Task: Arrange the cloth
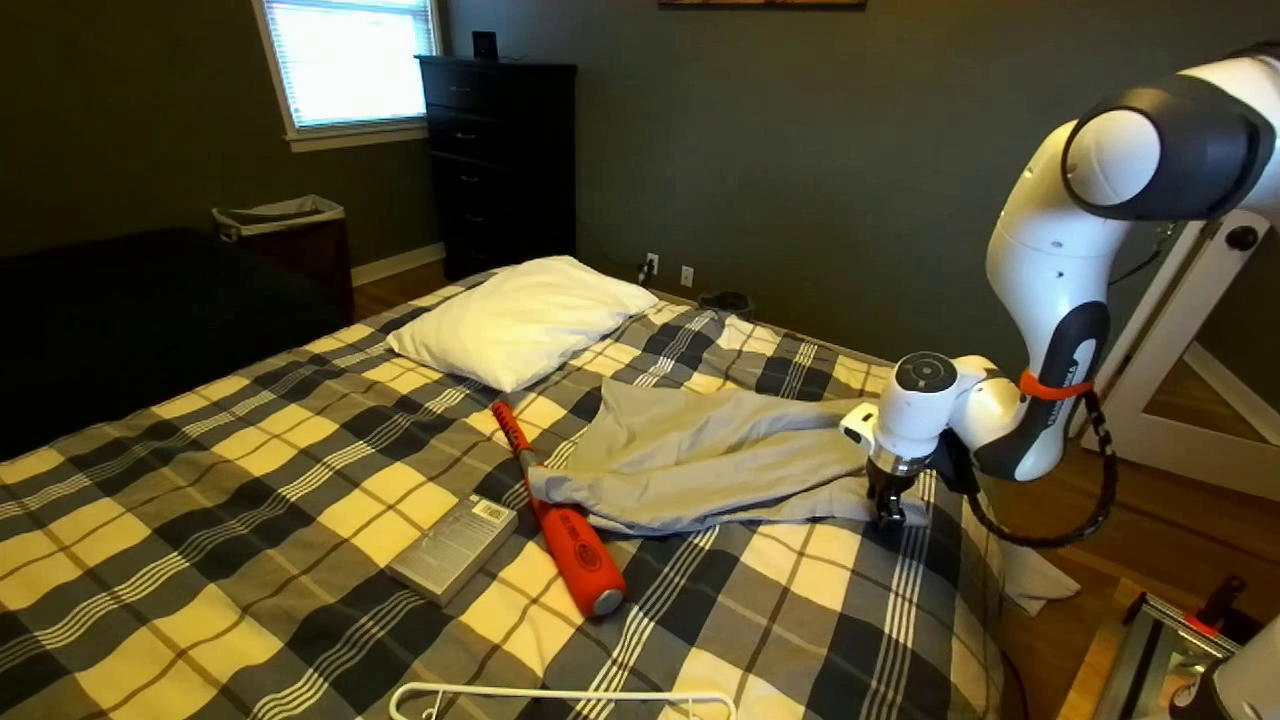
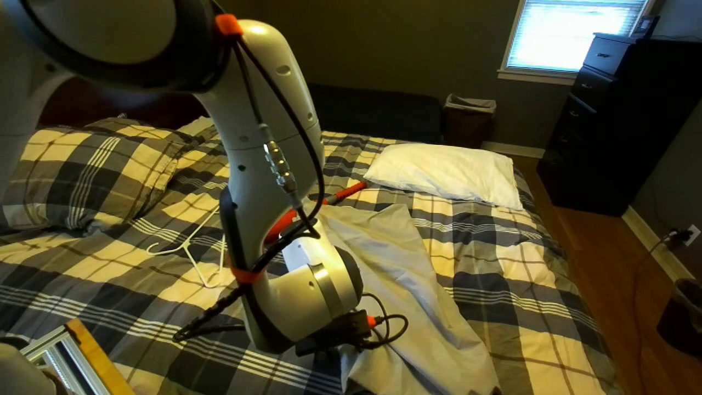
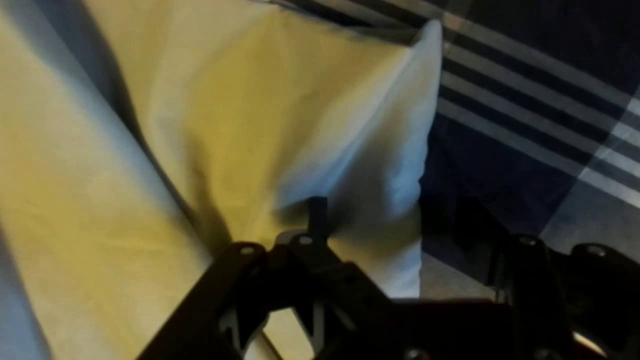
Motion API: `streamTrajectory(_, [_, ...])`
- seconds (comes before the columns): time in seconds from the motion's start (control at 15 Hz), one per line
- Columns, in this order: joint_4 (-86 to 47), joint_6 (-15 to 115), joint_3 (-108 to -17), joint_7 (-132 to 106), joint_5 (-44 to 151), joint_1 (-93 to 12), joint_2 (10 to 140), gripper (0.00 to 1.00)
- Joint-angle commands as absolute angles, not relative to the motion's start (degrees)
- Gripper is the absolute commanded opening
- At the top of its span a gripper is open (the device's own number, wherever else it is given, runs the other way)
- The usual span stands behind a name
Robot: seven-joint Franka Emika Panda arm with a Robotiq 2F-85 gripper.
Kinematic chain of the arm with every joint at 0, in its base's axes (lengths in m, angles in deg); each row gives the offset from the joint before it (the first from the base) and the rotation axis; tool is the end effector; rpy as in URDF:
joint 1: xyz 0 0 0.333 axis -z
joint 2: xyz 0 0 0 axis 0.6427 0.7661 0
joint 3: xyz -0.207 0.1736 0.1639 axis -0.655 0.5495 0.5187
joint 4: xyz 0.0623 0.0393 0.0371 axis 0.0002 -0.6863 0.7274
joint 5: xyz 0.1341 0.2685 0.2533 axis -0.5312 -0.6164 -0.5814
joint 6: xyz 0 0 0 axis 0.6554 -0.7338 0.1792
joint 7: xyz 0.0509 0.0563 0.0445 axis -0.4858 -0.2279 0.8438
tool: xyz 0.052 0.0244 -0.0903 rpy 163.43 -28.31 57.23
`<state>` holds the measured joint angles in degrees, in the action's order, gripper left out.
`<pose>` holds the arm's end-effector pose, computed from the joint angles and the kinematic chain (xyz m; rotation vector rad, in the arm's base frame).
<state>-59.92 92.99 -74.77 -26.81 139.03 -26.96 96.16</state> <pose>0.4016 -0.1570 0.0589 2.6474 1.0809 -0.0474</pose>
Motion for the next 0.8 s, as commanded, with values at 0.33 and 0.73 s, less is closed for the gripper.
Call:
streamTrajectory(0.33, [-56.1, 93.9, -73.3, -36.1, 147.6, -27.9, 101.3, 0.15])
streamTrajectory(0.73, [-60.3, 95.5, -71.6, -39.3, 152.3, -27.4, 96.5, 0.0])
